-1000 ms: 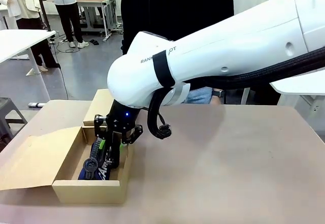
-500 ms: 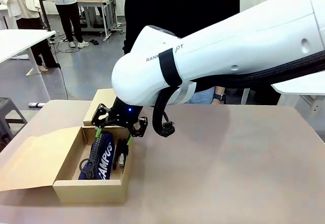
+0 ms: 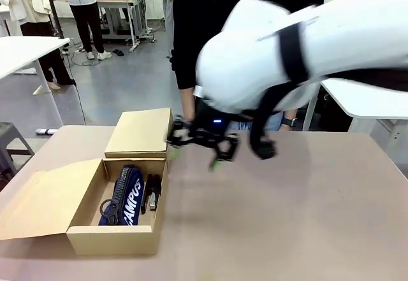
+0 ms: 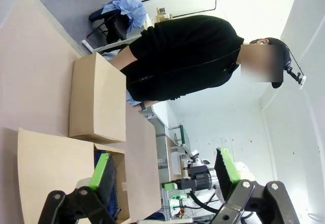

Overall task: Place items inside the box.
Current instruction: Pick up a Pencil pouch or Stapler and place it inside the Mailer Box closest to the robot.

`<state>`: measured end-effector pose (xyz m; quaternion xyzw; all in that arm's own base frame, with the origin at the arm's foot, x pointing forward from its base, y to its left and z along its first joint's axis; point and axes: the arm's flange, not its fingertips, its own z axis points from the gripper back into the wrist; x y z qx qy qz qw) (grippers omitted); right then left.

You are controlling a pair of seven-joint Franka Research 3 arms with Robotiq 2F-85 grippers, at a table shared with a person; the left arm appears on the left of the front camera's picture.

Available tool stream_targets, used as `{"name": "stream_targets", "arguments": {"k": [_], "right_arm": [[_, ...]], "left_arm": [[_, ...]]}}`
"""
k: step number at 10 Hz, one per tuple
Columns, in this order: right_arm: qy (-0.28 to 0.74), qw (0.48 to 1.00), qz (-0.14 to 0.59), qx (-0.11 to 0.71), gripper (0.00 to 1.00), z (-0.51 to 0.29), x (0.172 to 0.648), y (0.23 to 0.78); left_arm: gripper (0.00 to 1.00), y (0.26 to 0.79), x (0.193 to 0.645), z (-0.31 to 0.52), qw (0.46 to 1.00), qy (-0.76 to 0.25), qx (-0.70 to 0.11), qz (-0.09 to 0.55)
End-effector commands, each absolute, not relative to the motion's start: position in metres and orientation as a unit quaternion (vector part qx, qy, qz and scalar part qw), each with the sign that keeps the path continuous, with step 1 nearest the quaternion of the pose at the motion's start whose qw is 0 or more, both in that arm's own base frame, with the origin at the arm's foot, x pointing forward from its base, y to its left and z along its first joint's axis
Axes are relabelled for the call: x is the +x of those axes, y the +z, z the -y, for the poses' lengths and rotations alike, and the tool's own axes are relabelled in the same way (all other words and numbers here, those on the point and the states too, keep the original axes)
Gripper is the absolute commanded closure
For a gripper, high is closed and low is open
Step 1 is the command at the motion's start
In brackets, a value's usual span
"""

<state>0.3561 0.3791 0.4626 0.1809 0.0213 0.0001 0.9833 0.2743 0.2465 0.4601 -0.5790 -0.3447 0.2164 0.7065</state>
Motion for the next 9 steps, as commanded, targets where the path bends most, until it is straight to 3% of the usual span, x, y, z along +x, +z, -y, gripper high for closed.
{"name": "stream_targets", "arguments": {"k": [1, 3, 5, 9], "right_arm": [[0.008, 0.981, -0.066, 0.184, 0.00, -0.269, 0.334, 0.509], [-0.019, 0.963, -0.060, 0.261, 0.00, -0.177, 0.309, 0.545], [0.076, 0.919, -0.125, 0.366, 0.00, -0.087, 0.286, 0.552], [0.040, 0.831, 0.010, 0.555, 0.00, 0.069, 0.246, 0.480]], "left_arm": [[0.00, 0.461, 0.275, -0.246, 0.698, 0.209, -0.584, 0.358], [0.00, 0.461, 0.275, -0.246, 0.698, 0.209, -0.584, 0.358], [0.00, 0.461, 0.275, -0.246, 0.698, 0.209, -0.584, 0.358], [0.00, 0.461, 0.275, -0.246, 0.698, 0.209, -0.584, 0.358]]}}
